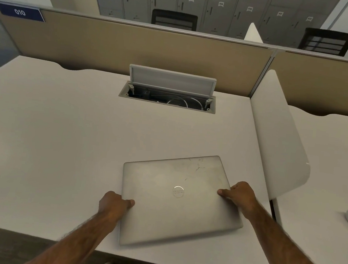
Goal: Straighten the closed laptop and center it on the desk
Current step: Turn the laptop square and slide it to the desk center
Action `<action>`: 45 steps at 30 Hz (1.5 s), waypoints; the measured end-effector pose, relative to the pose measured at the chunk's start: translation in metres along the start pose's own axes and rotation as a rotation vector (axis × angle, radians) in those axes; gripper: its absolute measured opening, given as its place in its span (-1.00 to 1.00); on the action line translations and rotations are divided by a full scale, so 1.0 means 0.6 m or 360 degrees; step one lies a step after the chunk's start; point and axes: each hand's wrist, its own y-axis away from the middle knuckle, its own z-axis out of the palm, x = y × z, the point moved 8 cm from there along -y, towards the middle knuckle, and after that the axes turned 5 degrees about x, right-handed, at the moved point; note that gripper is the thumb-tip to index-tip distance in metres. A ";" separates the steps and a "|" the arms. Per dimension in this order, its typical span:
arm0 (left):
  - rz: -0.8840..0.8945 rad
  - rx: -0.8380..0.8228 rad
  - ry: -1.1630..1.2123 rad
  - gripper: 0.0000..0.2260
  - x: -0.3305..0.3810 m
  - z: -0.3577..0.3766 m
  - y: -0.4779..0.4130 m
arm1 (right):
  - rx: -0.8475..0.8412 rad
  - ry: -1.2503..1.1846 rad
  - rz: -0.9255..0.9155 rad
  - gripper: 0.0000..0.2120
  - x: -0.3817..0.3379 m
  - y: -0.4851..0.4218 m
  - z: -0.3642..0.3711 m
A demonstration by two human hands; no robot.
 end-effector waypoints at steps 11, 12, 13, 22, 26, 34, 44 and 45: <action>0.0048 -0.0140 0.0161 -0.81 -0.006 -0.012 0.002 | -0.0189 0.0060 -0.0014 -0.51 -0.004 -0.012 0.000; 0.0046 -0.0141 0.0163 -0.81 -0.007 -0.015 0.001 | -0.0187 0.0057 -0.0018 -0.55 -0.007 -0.012 0.001; 0.0045 -0.0138 0.0163 -0.81 -0.008 -0.017 0.001 | -0.0185 0.0052 -0.0023 -0.57 -0.012 -0.011 0.002; 0.0031 -0.0050 0.0161 -0.80 -0.021 -0.059 -0.015 | -0.0186 0.0076 -0.0035 -0.57 -0.060 -0.009 0.041; 0.0015 -0.0016 0.0181 -0.81 -0.021 -0.088 -0.035 | -0.0202 0.0079 -0.0062 -0.55 -0.096 -0.011 0.065; 0.0013 -0.0039 0.0188 -0.75 -0.010 -0.139 -0.102 | -0.0211 0.0052 -0.0048 -0.53 -0.145 -0.010 0.115; 0.0109 -0.0110 0.0058 -0.73 0.059 -0.219 -0.224 | -0.0161 -0.0123 -0.0009 -0.42 -0.218 -0.015 0.190; 0.0123 -0.0118 0.0049 -0.73 0.067 -0.226 -0.235 | -0.0156 -0.0147 -0.0003 -0.42 -0.223 -0.014 0.196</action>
